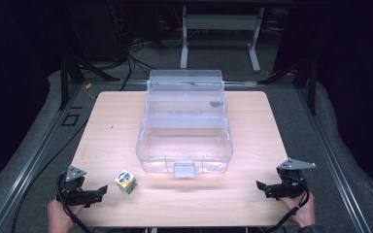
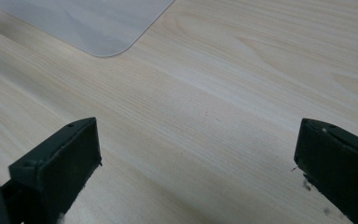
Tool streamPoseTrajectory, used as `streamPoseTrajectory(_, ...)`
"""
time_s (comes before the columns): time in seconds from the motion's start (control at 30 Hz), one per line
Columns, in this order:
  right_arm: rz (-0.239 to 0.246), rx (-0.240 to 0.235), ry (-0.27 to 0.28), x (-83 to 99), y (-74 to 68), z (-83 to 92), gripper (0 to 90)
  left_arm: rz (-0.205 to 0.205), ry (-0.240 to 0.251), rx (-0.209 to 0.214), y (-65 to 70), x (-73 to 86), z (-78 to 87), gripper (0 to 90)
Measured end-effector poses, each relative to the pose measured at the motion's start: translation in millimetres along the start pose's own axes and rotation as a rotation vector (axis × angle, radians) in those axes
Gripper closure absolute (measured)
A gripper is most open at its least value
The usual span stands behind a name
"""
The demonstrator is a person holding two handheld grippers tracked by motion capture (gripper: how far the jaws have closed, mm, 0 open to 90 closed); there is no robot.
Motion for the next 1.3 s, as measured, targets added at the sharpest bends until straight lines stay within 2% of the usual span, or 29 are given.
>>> streamPoseTrajectory(0.1,-0.004,0.004,0.002,-0.5,0.6,-2.1,0.0,-0.016,-0.001,0.004,1.7,-1.5,3.0,0.0)
streamPoseTrajectory(0.17,-0.002,0.002,-0.015,-1.8,1.3,-1.7,0.0,-0.046,-0.001,0.008,1.9,-5.4,12.5,0.0)
streamPoseTrajectory(0.27,0.002,0.011,-0.024,-2.8,2.4,-2.2,0.0,-0.044,0.013,0.01,1.6,-9.2,19.7,0.1)
streamPoseTrajectory(0.37,-0.005,-0.007,-0.038,-1.2,0.8,-2.6,0.0,-0.067,-0.009,0.022,5.4,-12.5,26.3,0.1)
streamPoseTrajectory(0.43,-0.012,-0.001,-0.031,-1.8,1.3,-3.3,0.0,-0.12,-0.043,0.032,13.0,-13.2,29.8,0.1)
streamPoseTrajectory(0.5,-0.015,-0.007,-0.049,-0.9,0.7,-2.8,0.0,-0.147,-0.054,0.039,17.7,-15.5,32.0,0.1)
streamPoseTrajectory(0.63,-0.013,-0.001,-0.037,-2.3,-0.2,-2.2,0.0,-0.158,-0.059,0.034,21.3,-20.7,35.9,0.0)
streamPoseTrajectory(0.7,-0.018,-0.001,-0.045,-2.1,0.6,-2.6,0.0,-0.179,-0.099,0.035,23.8,-22.8,42.0,0.0)
streamPoseTrajectory(0.83,-0.024,0.001,-0.05,-1.7,1.4,-2.9,0.0,-0.193,-0.094,0.039,27.9,-30.7,47.7,0.0)
streamPoseTrajectory(0.9,-0.028,0.001,-0.046,-2.0,1.3,-2.7,0.0,-0.215,-0.091,0.046,32.9,-37.0,50.6,0.0)
streamPoseTrajectory(0.93,-0.031,-0.004,-0.065,-0.9,0.5,-1.5,0.0,-0.234,-0.093,0.063,38.8,-42.8,52.6,0.0)
streamPoseTrajectory(1.1,-0.039,-0.005,-0.06,-1.0,-0.7,-3.4,0.0,-0.236,-0.114,0.06,44.2,-51.1,53.0,0.0)
streamPoseTrajectory(1.13,-0.043,-0.007,-0.062,-0.6,-0.6,-3.9,0.0,-0.242,-0.119,0.047,46.9,-55.3,53.4,0.0)
streamPoseTrajectory(1.23,-0.044,-0.01,-0.065,0.4,-0.5,-4.7,0.0,-0.256,-0.13,0.049,49.8,-58.5,53.1,0.0)
streamPoseTrajectory(1.3,-0.044,-0.017,-0.088,2.8,-1.6,-5.0,0.0,-0.265,-0.147,0.056,56.3,-62.4,50.8,0.0)
Point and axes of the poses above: each handheld gripper's, and its own axes: z roughly backward along the jaws, x roughly out of its underside, y roughly to its right, the point moved 9 cm from there along -z, roughly forward along the jaws, and after that the axes turned 8 degrees about -x, right-handed, at the moved point
